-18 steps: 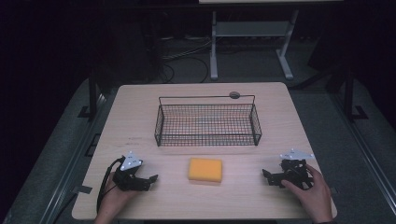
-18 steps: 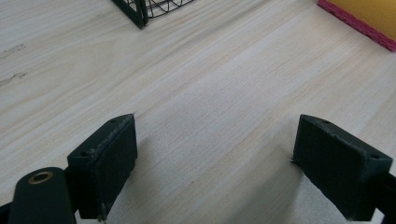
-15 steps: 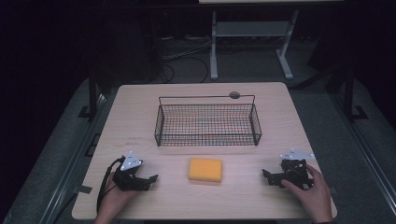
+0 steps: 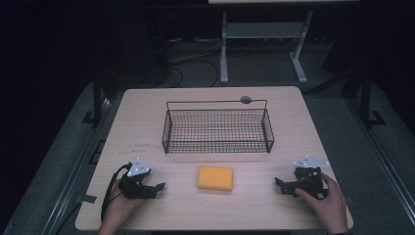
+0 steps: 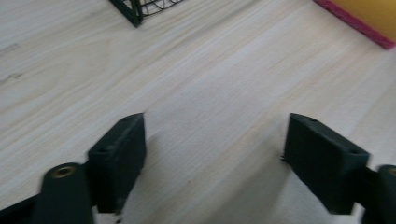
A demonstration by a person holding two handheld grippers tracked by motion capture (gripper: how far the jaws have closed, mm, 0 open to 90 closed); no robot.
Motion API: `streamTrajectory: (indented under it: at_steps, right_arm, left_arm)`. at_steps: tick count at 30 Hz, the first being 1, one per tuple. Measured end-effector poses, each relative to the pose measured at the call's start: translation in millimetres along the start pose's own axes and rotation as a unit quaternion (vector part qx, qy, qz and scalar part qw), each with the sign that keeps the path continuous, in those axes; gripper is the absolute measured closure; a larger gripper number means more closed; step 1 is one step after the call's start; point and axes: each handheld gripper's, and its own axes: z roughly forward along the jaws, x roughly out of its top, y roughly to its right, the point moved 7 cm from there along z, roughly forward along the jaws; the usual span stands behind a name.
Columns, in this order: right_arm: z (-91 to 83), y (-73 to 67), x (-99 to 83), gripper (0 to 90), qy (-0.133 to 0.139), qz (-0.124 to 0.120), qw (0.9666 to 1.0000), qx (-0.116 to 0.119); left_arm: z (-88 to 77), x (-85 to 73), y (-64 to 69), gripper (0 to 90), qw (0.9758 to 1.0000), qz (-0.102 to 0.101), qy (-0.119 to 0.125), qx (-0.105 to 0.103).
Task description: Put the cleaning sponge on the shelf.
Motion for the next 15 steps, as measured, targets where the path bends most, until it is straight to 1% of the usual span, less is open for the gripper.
streamTrajectory:
  at_steps: [1,5,8,9,12,15]
  right_arm:
    - [0.1,-0.1,0.0,0.0,0.001,0.0,1.0,0.0]
    - [0.1,-0.1,0.1,0.0,0.001,0.001,1.0,0.0]
    - [0.1,0.0,0.1,0.0,0.001,0.0,1.0,0.0]
    - [0.1,0.0,0.0,0.0,0.001,0.0,1.0,0.0]
    - [0.0,0.0,0.0,0.0,0.001,0.0,1.0,0.0]
    - [0.1,-0.1,0.1,0.0,0.001,0.001,1.0,0.0]
  left_arm:
    - [-1.0,1.4,0.5,23.1,1.0,-0.001,-0.001,-0.001]
    - [-4.0,5.5,4.3,32.3,0.9998,0.003,-0.013,-0.011]
    - [-4.6,9.1,7.1,41.6,0.9995,-0.003,-0.02,-0.023]
    - [-4.5,10.5,7.5,44.4,0.9994,0.002,-0.023,-0.028]
    - [-3.7,13.9,10.6,57.7,0.9985,0.005,-0.034,-0.042]
    - [-2.4,17.8,14.1,72.4,0.9973,0.015,-0.046,-0.056]
